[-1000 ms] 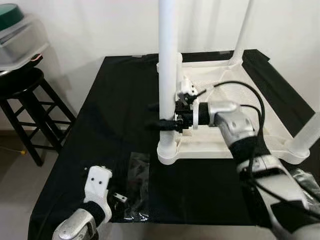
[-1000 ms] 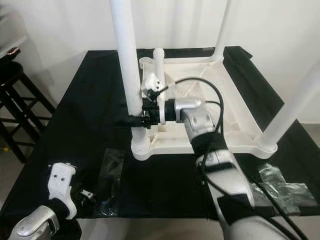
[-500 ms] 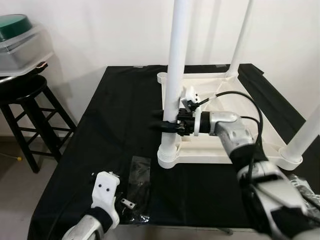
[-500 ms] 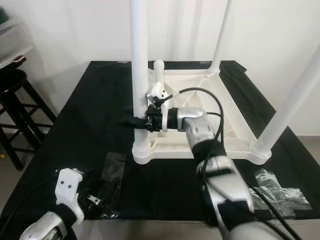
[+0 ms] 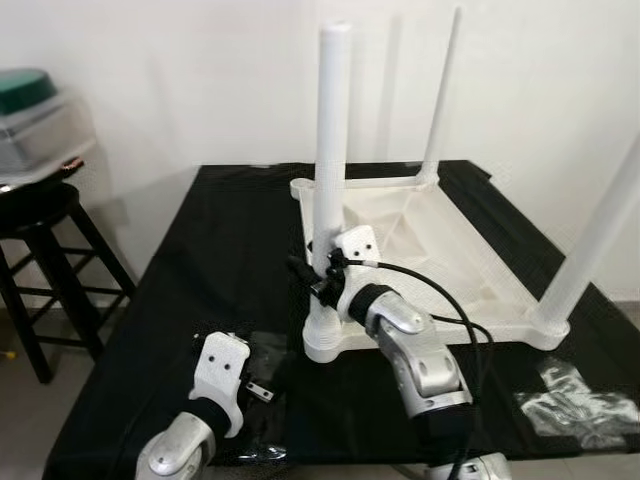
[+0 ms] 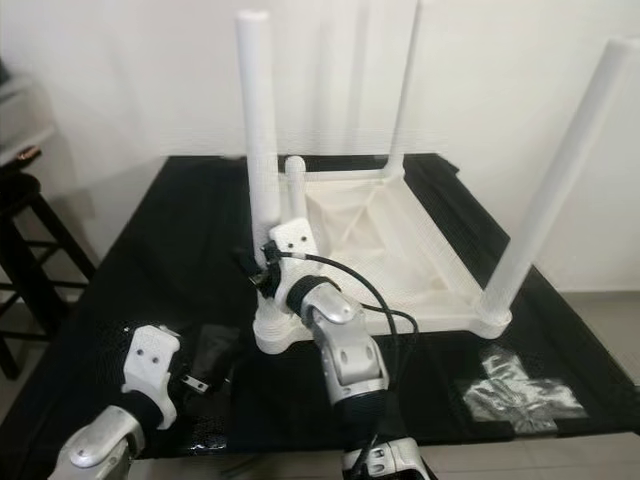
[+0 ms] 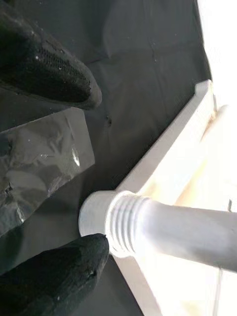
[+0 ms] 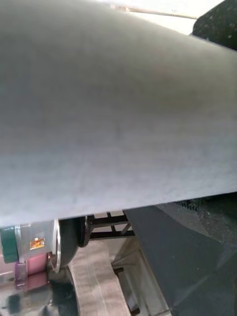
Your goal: Building children table
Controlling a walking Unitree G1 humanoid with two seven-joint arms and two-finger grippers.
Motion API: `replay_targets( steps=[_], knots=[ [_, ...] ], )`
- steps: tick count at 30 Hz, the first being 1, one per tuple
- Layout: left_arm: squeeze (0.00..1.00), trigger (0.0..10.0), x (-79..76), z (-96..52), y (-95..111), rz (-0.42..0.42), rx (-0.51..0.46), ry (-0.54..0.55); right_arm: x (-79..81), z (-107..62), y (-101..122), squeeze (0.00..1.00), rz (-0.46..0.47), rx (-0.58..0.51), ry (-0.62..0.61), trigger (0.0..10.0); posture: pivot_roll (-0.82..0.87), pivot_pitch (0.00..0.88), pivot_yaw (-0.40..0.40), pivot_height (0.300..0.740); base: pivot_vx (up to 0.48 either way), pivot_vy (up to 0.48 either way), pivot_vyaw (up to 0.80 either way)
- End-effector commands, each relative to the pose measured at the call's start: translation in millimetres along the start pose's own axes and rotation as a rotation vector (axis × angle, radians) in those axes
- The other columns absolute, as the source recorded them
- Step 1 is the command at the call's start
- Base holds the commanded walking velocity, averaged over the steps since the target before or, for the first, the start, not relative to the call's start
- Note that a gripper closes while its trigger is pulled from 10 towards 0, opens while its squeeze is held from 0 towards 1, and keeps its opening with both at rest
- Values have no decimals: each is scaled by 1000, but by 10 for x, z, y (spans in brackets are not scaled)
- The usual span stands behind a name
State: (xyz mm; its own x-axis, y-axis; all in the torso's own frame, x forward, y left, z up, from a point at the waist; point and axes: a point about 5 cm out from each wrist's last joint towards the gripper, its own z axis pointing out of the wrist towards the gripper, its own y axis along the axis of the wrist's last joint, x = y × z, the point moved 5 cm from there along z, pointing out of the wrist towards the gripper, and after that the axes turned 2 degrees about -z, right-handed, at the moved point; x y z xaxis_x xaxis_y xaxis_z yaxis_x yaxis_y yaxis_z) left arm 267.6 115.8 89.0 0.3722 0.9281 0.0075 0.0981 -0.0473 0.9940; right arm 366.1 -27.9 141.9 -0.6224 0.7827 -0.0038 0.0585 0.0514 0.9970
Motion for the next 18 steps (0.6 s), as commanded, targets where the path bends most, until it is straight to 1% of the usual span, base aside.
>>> replay_targets(
  steps=[1,4,5,6,7,8,9,11,12,14,15,16,17,18],
  knots=[
    [0,10000,109,42,-27,29,2,57,-83,-101,-666,0,91,229,-73,10000,11,0,30,740,0,0,0],
    [0,10000,107,65,-22,39,-2,58,-70,-85,-619,0,114,223,-62,10000,3,0,39,740,0,0,0],
    [0,10000,99,82,-15,44,-6,53,-50,-70,-554,0,133,210,-28,10000,1,0,42,740,0,0,0],
    [0,10000,86,102,3,53,-10,38,-20,-51,-489,1000,144,189,21,10000,-4,0,54,740,0,0,0],
    [0,10000,86,102,3,53,-10,38,-20,-51,-489,1000,144,189,21,10000,-4,0,54,740,0,0,0],
    [0,10000,105,128,48,37,-26,38,34,-46,-348,1000,133,157,104,10000,-15,0,77,740,0,0,0],
    [0,10000,118,159,103,18,-43,33,68,-49,-142,1000,72,104,223,10000,-32,0,113,740,0,0,0],
    [0,10000,118,159,103,18,-43,33,68,-49,-142,1000,72,104,223,10000,-32,0,113,740,0,0,0],
    [0,10000,126,189,139,9,-55,30,93,-61,27,918,22,62,326,10000,-31,0,121,740,0,0,0],
    [0,10000,126,189,139,9,-55,30,93,-61,27,918,22,62,326,10000,-31,0,121,740,0,0,0],
    [0,10000,111,221,165,23,-61,21,90,-67,204,0,-44,17,452,10000,-22,0,125,740,0,0,0],
    [0,10000,106,237,183,37,-63,20,76,-66,318,0,-94,-2,551,10000,-10,0,123,740,0,0,0],
    [0,10000,102,246,195,37,-65,19,68,-53,404,0,-119,-11,631,10000,-9,0,120,740,0,0,0],
    [0,10000,102,246,195,37,-65,19,68,-53,404,0,-119,-11,631,10000,-9,0,120,740,0,0,0]
  ],
)
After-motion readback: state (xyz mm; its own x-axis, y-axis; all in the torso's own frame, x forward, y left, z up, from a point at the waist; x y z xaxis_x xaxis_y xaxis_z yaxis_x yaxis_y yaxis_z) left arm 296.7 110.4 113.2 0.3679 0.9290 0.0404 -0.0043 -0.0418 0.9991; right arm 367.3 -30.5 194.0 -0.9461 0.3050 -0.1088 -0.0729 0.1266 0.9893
